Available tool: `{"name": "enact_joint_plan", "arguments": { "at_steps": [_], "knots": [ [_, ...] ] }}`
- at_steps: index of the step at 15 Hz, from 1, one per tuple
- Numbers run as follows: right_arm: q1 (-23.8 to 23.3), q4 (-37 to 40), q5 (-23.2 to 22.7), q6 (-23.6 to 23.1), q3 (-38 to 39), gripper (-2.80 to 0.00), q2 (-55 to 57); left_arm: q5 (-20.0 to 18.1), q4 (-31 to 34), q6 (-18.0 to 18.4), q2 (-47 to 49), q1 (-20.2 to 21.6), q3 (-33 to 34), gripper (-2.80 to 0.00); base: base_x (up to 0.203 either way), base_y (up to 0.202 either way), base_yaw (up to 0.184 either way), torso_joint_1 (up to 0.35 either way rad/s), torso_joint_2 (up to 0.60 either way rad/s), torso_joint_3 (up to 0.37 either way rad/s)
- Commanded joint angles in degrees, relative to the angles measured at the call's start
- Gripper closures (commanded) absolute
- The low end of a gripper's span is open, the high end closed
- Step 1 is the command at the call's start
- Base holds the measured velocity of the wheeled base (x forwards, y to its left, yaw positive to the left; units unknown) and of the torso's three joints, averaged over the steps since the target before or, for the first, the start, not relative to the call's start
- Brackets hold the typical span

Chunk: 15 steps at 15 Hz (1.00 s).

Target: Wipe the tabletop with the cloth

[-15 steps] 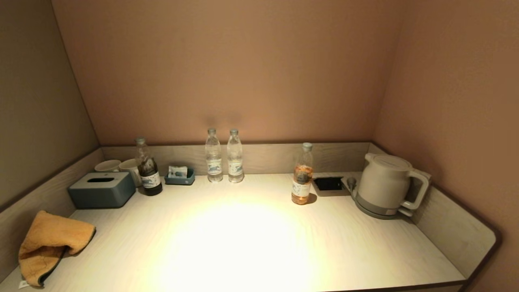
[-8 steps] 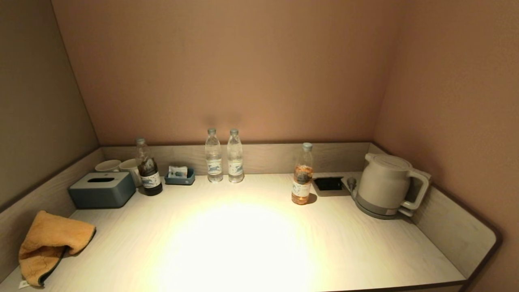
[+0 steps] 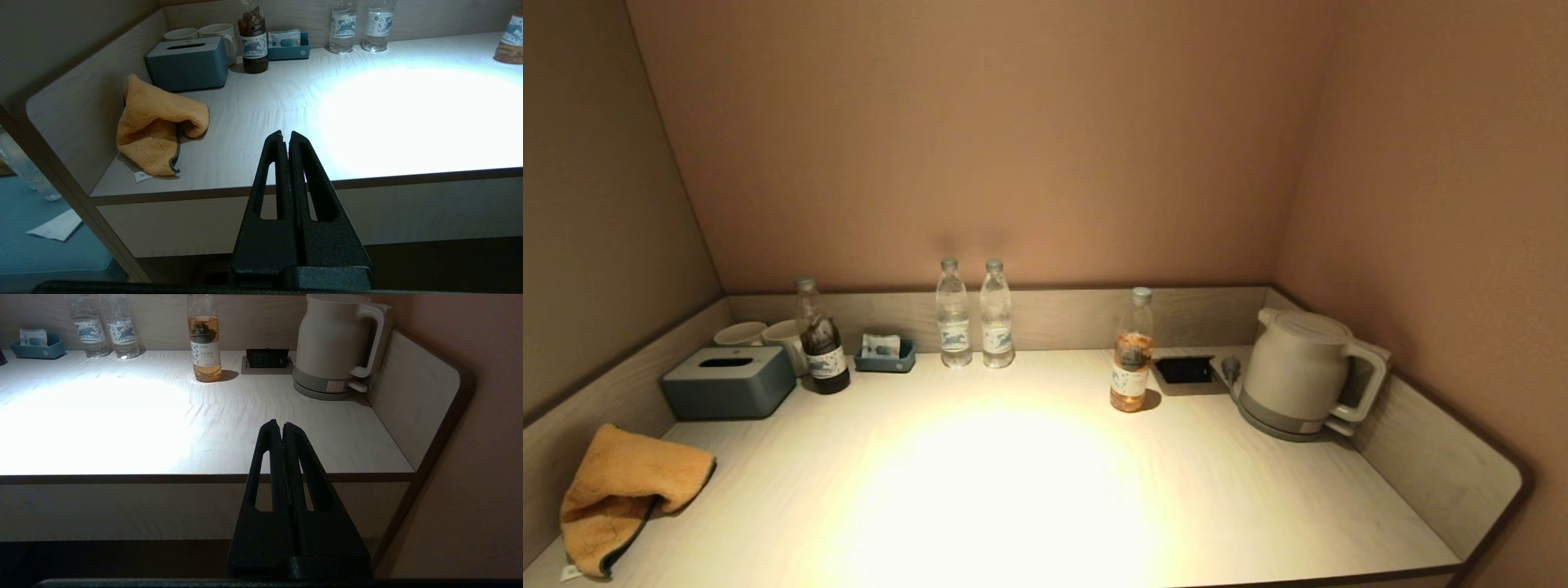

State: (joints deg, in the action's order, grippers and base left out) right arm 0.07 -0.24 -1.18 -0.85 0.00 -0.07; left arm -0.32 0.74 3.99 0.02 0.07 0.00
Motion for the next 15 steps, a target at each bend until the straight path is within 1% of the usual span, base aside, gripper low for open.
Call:
{"name": "enact_joint_plan", "arguments": {
  "at_steps": [1,3,15],
  "knots": [
    [0.01,-0.02,-0.05,-0.03,0.00,0.00,0.07,0.15,-0.05,-1.44,-0.02,0.01,0.00,0.00,0.000,0.000,0.000,0.000,0.00,0.000],
    [0.01,-0.02,-0.05,-0.03,0.00,0.00,0.07,0.24,-0.13,-2.06,-0.02,0.01,0.00,0.00,0.000,0.000,0.000,0.000,0.00,0.000],
    [0.01,0.07,-0.05,-0.03,0.00,0.00,0.07,0.32,-0.13,-2.06,-0.02,0.01,0.00,0.00,0.000,0.000,0.000,0.000,0.00,0.000]
  ]
}}
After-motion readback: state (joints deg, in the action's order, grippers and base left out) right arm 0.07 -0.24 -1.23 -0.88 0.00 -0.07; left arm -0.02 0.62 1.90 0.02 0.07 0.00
